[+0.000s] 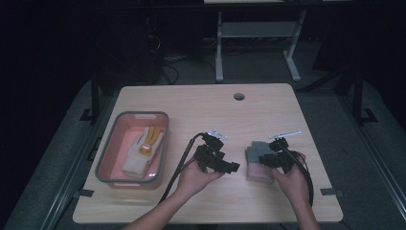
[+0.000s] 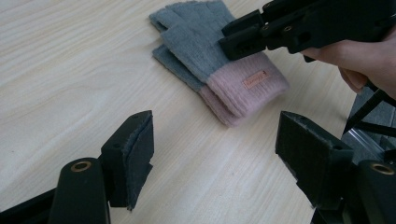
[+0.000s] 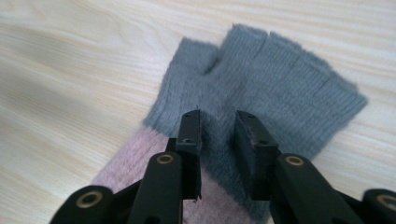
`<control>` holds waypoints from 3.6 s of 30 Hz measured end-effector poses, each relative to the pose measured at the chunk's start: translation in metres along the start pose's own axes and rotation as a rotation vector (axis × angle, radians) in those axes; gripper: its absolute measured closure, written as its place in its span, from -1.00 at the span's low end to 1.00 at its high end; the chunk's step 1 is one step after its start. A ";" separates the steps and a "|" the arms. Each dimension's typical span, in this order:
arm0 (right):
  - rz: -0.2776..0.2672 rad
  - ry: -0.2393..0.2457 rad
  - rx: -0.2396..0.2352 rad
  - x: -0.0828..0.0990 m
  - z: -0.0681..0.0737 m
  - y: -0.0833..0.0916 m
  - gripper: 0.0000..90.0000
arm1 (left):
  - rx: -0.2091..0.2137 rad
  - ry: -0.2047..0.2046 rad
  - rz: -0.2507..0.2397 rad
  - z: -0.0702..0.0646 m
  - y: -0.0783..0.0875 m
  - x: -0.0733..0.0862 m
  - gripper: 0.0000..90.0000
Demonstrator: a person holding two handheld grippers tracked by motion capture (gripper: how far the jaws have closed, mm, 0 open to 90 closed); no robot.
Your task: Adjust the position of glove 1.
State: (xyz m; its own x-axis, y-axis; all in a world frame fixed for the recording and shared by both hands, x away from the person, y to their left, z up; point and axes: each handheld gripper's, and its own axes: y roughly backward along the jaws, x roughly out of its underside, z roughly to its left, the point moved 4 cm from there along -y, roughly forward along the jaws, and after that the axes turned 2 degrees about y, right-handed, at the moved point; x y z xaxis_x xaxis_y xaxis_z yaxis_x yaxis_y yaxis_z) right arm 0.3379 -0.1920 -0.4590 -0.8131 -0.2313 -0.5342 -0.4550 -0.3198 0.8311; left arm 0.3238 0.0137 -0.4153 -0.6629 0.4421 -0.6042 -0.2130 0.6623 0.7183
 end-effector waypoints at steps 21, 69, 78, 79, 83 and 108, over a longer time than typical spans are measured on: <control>0.009 0.003 -0.017 0.007 -0.002 0.003 0.67 | 0.048 0.047 0.019 -0.003 -0.023 -0.001 -0.34; -0.029 -0.287 -0.196 0.032 -0.048 -0.005 0.01 | 0.144 0.289 0.071 -0.003 -0.102 0.003 -0.02; -0.051 -0.316 -0.219 0.035 -0.048 -0.008 0.09 | 0.142 0.295 0.073 -0.003 -0.102 0.003 0.00; -0.051 -0.320 -0.220 0.035 -0.048 -0.008 0.10 | 0.143 0.299 0.072 -0.003 -0.102 0.002 0.00; -0.061 -0.337 -0.234 0.036 -0.048 -0.009 0.17 | 0.145 0.315 0.074 -0.002 -0.102 0.003 0.00; -0.067 -0.446 -0.363 0.038 -0.049 -0.014 0.69 | 0.197 0.335 0.070 0.002 -0.105 -0.001 0.33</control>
State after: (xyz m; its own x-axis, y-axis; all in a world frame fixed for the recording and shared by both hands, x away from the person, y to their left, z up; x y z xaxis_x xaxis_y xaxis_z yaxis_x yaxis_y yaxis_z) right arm 0.3312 -0.2411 -0.4983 -0.8972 0.1850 -0.4011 -0.4209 -0.6332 0.6496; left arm 0.3481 -0.0554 -0.4910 -0.8757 0.2898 -0.3862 -0.0384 0.7555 0.6541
